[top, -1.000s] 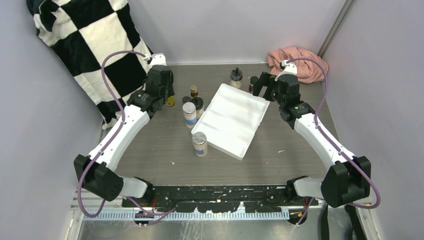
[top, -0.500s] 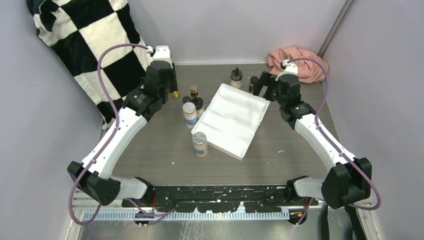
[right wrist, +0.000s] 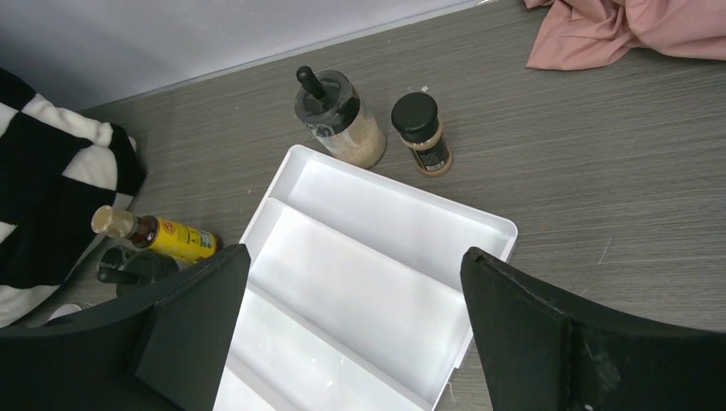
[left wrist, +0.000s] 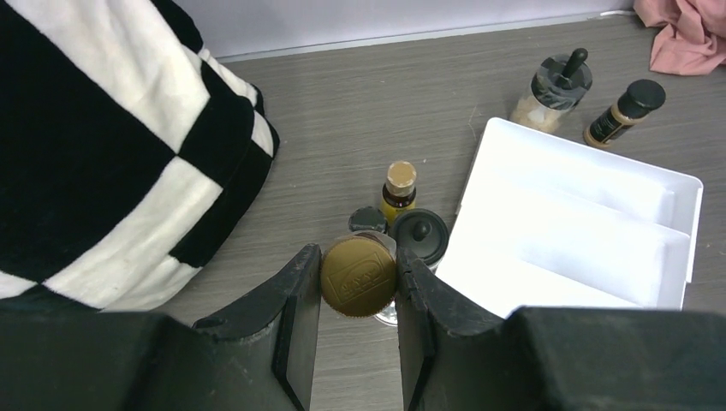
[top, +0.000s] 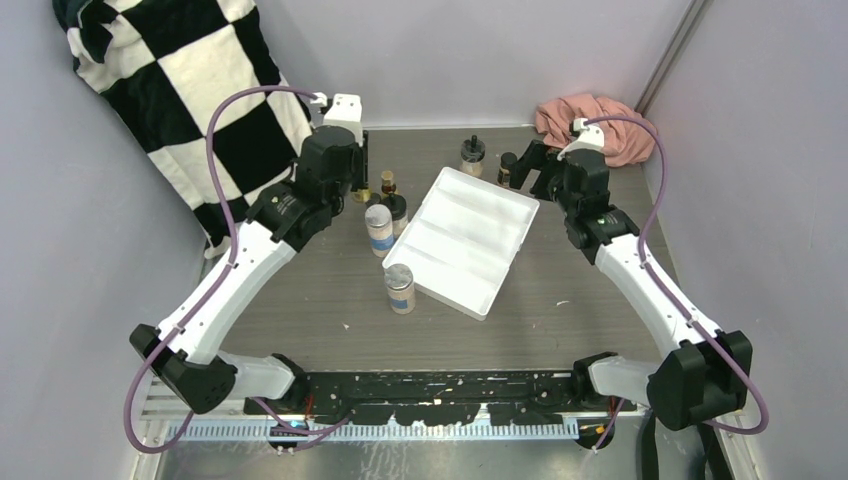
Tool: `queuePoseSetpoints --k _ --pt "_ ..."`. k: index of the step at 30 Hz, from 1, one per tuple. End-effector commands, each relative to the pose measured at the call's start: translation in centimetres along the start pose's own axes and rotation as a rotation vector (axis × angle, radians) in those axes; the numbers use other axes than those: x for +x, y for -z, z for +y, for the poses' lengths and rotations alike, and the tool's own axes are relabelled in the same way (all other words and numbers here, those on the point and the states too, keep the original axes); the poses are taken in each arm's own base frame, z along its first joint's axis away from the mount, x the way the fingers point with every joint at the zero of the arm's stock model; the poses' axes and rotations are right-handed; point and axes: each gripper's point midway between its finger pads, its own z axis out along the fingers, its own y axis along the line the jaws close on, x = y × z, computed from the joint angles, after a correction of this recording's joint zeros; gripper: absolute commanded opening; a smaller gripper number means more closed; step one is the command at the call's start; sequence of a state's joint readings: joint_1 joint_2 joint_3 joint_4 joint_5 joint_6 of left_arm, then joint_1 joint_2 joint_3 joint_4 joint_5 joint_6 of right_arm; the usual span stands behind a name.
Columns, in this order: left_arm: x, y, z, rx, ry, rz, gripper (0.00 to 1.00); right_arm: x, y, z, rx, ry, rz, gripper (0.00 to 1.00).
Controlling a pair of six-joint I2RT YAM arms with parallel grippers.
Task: Organize the condiment bottles
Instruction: Place the bottle in the storage box.
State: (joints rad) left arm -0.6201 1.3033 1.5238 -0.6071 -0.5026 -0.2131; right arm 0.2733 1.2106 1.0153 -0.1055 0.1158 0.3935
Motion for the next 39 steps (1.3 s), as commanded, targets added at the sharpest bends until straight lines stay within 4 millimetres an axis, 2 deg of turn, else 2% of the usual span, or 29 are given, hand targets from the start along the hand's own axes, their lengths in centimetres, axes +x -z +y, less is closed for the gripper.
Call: queuePoseSetpoints --k 1,9,22,32,39 --pt "-4.9 3.0 0.0 0.029 0.030 -0.144 0.00 -1.9 1.1 0.6 -0.015 -0.016 -0.062 1.00" --pt "-5.1 3.7 -2.9 0.117 -0.025 -0.149 0.01 -2.3 1.9 0.5 -0.009 -0.021 -0.079 1.00" --pt "-4.2 2.8 -8.6 0.251 -0.144 -0.112 0.00 -2.8 2.6 -1.1 0.069 -0.028 -0.118 1.00" --pt "-3.5 -0.1 -12.2 0.309 -0.190 -0.088 0.00 -4.6 3.0 -3.4 0.210 -0.092 -0.217 1.00" --pt "-4.1 -2.1 -15.0 0.362 -0.224 -0.086 0.00 -4.8 2.1 -4.5 0.280 -0.120 -0.239 1.00"
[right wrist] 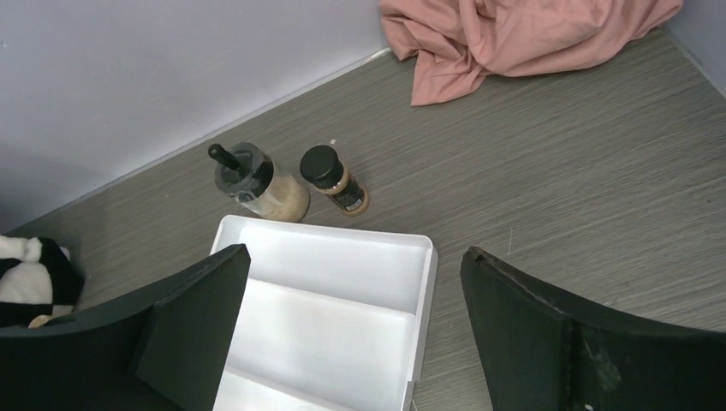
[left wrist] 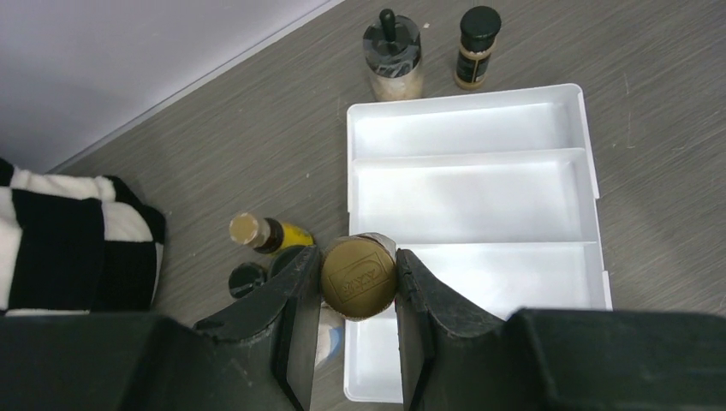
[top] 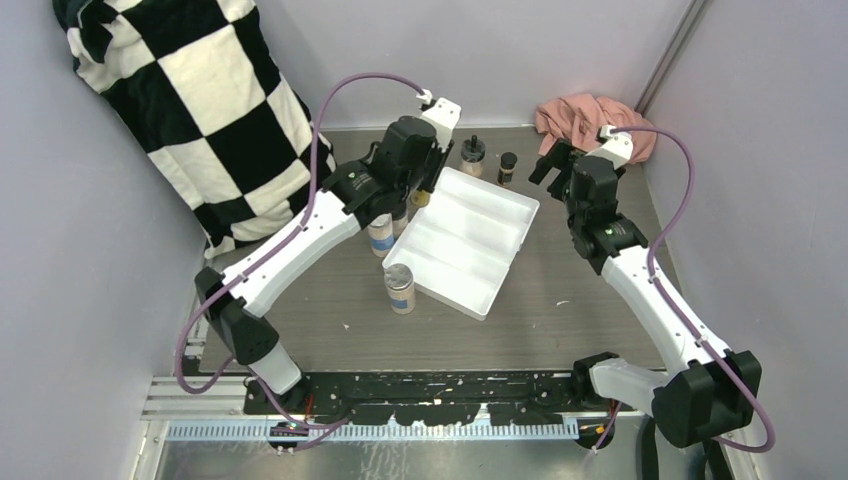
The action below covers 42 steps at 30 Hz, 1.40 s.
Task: Organize the condiment bottles
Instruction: Place the bottle in the storage box.
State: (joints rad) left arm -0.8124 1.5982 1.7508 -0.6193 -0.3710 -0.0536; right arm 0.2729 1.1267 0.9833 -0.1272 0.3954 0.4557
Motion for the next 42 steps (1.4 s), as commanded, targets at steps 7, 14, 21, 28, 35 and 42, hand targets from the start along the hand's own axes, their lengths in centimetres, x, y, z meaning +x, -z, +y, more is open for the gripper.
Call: queuePoseSetpoints --k 7,14,21,28,35,42 --pt "-6.6 -3.0 -1.4 0.104 0.037 -0.147 0.00 -1.9 -2.3 -0.7 0.086 -0.076 -0.095 1.00" --pt "-6.1 -7.0 -1.2 0.166 0.098 -0.124 0.00 -1.7 -4.4 -1.3 0.110 -0.109 -0.105 1.00" --pt "-6.3 -10.3 -1.5 0.259 0.116 -0.136 0.00 -1.4 -6.5 -1.6 0.110 -0.137 -0.100 1.00" --pt "-6.1 -13.4 -2.9 0.343 0.115 -0.154 0.00 -1.1 -8.2 -1.9 0.107 -0.146 -0.090 0.99" --pt "-5.2 -15.7 -4.1 0.405 0.103 -0.172 0.00 -0.8 -9.2 -2.4 0.108 -0.153 -0.084 0.99" --pt "-4.4 -16.9 -4.1 0.410 0.071 -0.206 0.00 -0.3 -10.1 -2.3 0.097 -0.164 -0.075 0.99"
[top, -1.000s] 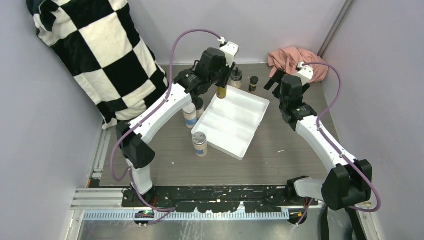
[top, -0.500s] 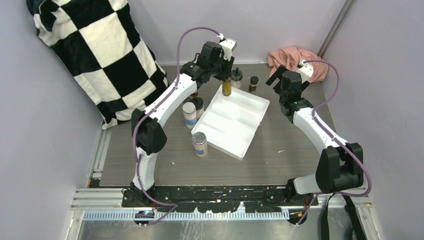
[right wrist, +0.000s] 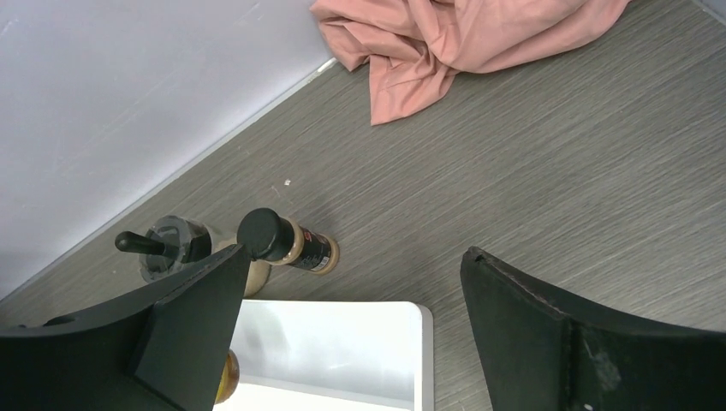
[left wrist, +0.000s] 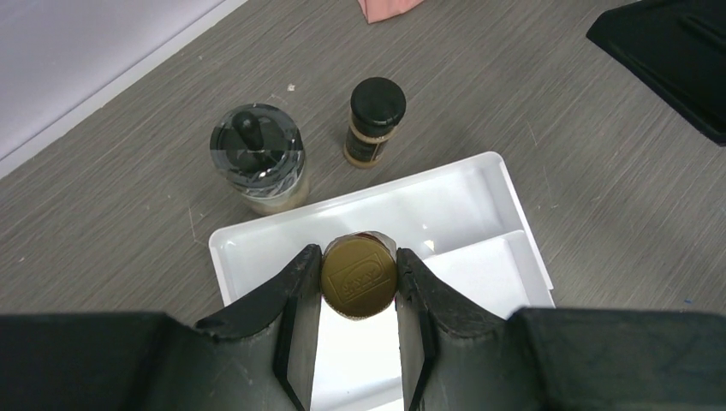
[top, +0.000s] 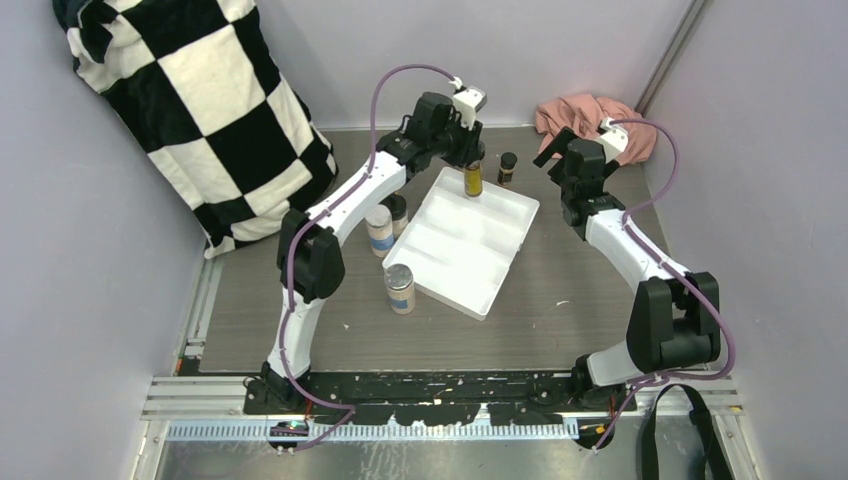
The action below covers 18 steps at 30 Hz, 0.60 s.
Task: Organize the condiment bottles
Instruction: Place the bottle in the storage box.
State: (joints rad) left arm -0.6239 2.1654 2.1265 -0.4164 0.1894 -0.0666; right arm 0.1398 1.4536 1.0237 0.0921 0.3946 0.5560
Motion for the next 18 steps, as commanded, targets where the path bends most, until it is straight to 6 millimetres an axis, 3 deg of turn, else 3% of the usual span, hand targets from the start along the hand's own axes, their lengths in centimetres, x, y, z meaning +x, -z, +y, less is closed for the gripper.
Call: queuePoseSetpoints --k 1,18 --pt "-5.4 0.9 0.0 0.027 -0.071 -0.199 0.00 -2.7 -0.5 2.1 -0.056 -0.058 -0.067 0.99" --pt "-3.2 -1.6 1.9 -0.040 -0.153 -0.178 0.00 -2.0 -1.6 2.2 -0.059 -0.048 -0.053 0.99"
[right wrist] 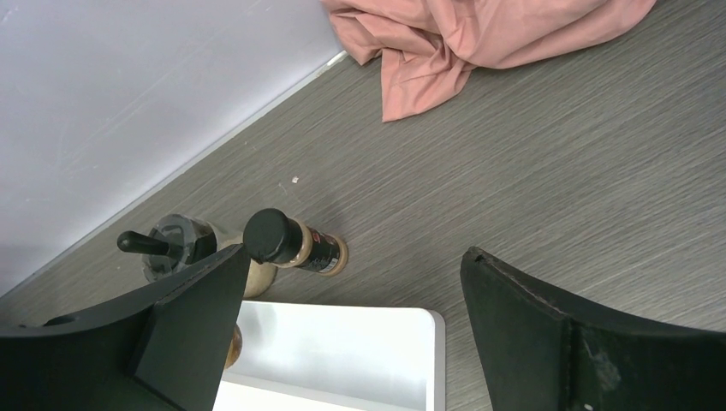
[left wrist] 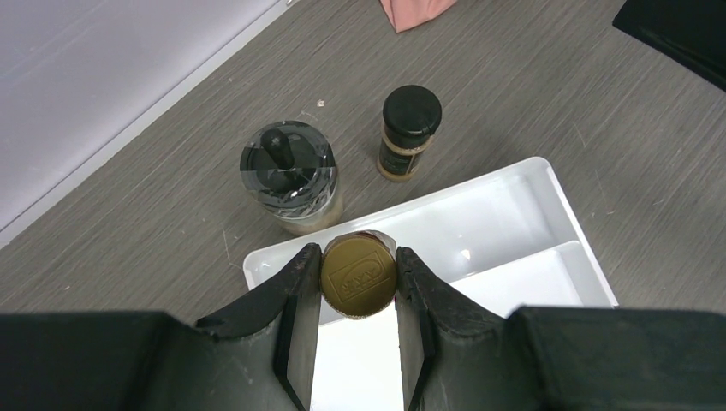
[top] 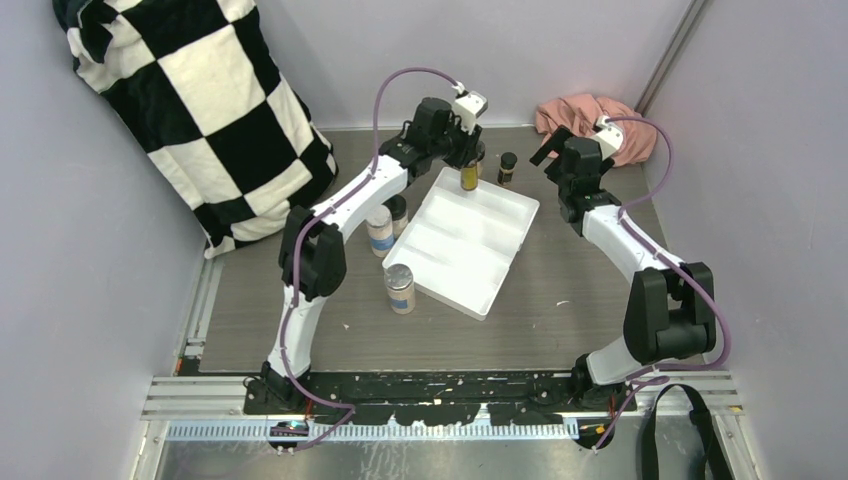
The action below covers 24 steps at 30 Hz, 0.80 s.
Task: Organize the condiment bottles
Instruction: Place the bottle in the storage box.
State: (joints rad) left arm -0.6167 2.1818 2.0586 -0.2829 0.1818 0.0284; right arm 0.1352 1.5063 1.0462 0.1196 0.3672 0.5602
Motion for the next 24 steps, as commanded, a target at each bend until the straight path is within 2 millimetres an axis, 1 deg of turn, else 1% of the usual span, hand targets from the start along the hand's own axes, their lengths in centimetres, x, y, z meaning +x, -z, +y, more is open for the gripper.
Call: queuePoseSetpoints --k 1,20,24 --pt "-3.5 -0.2 1.1 -0.033 -0.053 -0.127 0.00 -2.6 -0.3 1.7 -0.042 -0.041 -0.068 0.99" --pt "-1.5 -2.3 1.9 -0.054 -0.080 -0.096 0.00 -1.9 -1.3 1.5 -0.041 -0.033 -0.054 0.99" --pt "-1.5 -2.5 2.0 -0.058 -0.081 -0.090 0.00 -1.6 -1.5 1.5 -0.042 -0.033 -0.048 0.99"
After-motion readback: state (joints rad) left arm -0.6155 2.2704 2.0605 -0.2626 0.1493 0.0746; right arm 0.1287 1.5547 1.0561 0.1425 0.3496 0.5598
